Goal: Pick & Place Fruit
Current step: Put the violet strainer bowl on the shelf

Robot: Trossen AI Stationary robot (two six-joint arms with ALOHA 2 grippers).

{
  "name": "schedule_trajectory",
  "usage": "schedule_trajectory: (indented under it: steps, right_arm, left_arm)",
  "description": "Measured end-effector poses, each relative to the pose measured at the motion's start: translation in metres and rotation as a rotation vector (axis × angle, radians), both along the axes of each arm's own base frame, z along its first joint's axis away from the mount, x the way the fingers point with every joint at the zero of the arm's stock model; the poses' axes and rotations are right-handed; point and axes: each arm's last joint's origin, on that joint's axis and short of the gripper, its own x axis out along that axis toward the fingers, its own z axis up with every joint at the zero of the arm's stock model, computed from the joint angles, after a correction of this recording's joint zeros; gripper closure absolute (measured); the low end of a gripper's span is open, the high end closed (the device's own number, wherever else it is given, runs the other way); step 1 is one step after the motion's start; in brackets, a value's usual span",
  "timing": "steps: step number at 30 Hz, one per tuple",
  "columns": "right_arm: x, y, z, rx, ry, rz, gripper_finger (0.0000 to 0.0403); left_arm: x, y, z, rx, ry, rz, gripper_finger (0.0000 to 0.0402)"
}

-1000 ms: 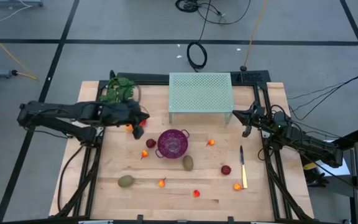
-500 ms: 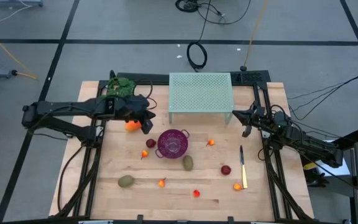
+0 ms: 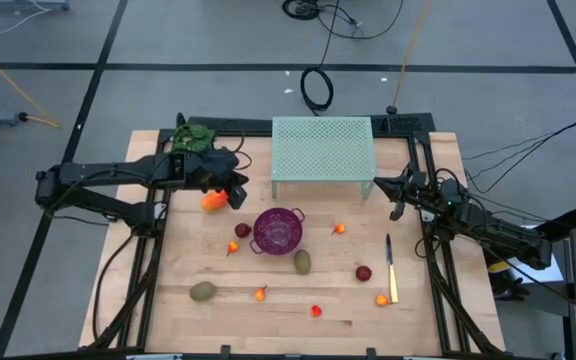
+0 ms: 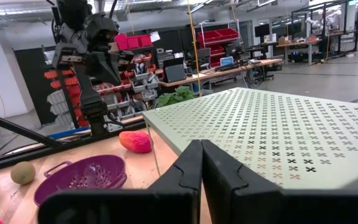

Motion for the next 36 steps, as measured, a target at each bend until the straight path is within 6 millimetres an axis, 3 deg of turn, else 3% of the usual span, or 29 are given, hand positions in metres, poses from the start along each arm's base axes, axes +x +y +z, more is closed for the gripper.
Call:
schedule_trajectory:
  steps: [8,13,18,28,36]
  right_arm:
    - [0.0,0.0,0.0,0.0,0.0,0.0,0.0403]
    - [0.0,0.0,0.0,0.0,0.0,0.0,0.0403]
    - [0.0,0.0,0.0,0.0,0.001,0.0,0.0403]
    - [0.0,0.0,-0.001,0.002,0.007,-0.003,0.0403]
    - [0.0,-0.001,-0.001,-0.001,0.01,-0.036,0.0403]
  left_arm:
    - [0.0,-0.001,0.0,0.019,0.009,-0.025,0.038]
    - [0.001,-0.002,0.001,-0.085,-0.041,0.047,0.038]
    - [0.016,-0.014,-0.001,-0.149,-0.101,-0.027,0.038]
    - [0.057,-0.025,-0.051,-0.317,0.044,-0.031,0.038]
    - [0.053,-0.024,-0.07,-0.468,0.187,0.103,0.038]
